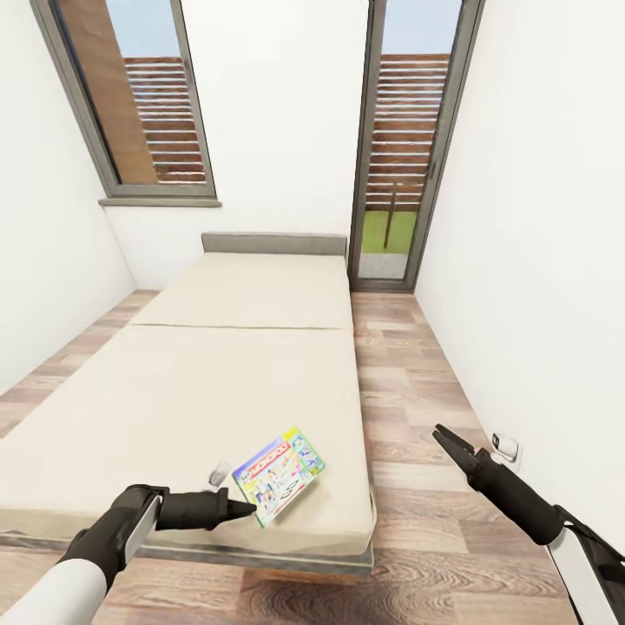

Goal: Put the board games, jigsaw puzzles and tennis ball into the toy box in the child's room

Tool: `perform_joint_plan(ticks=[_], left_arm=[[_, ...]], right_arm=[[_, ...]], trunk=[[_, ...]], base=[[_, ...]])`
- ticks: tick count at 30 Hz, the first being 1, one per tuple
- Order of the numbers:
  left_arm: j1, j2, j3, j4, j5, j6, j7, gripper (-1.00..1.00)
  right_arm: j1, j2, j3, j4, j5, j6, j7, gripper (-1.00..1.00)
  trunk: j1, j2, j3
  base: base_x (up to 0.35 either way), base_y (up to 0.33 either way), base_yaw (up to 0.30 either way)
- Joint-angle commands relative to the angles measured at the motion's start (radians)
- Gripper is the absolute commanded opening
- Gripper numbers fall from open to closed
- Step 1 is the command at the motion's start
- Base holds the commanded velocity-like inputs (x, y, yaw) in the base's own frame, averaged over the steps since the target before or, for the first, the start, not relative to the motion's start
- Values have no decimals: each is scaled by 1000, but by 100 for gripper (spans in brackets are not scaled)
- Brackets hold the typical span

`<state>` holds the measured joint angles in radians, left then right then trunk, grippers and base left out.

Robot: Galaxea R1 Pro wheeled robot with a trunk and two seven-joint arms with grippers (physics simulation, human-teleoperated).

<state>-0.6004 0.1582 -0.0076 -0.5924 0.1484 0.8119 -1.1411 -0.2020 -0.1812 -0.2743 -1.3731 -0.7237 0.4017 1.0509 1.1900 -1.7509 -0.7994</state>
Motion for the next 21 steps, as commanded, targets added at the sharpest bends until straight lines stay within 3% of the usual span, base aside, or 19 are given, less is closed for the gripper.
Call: perform_joint_plan(ticks=[1, 11, 14, 18, 21], left_arm=[[-1, 2, -1, -1, 2, 6, -8, -100], [0, 9, -11, -79, -3, 11, -117, -100], [1, 28, -11, -98, -3, 14, -168, -100], [-1, 75, -6, -113, -3, 17, -274, -100], [-2, 87, -6, -129, -3, 25, -319, -100]], right_arm=[[0, 0, 0, 0, -6, 9, 1, 100], [0, 3, 0, 0, -6, 3, 3, 100], [0, 4, -1, 0, -6, 3, 3, 100], [0, 2, -1, 0, -6, 4, 3, 100], [0, 5, -1, 1, -5, 4, 2, 100]], trunk=[[-4, 7, 2], [-42, 77, 34], [-54, 98, 43], [-69, 126, 56], [-81, 147, 65]], base=[[0, 0, 0], [0, 0, 0], [0, 0, 0], [0, 0, 0], [0, 0, 0]])
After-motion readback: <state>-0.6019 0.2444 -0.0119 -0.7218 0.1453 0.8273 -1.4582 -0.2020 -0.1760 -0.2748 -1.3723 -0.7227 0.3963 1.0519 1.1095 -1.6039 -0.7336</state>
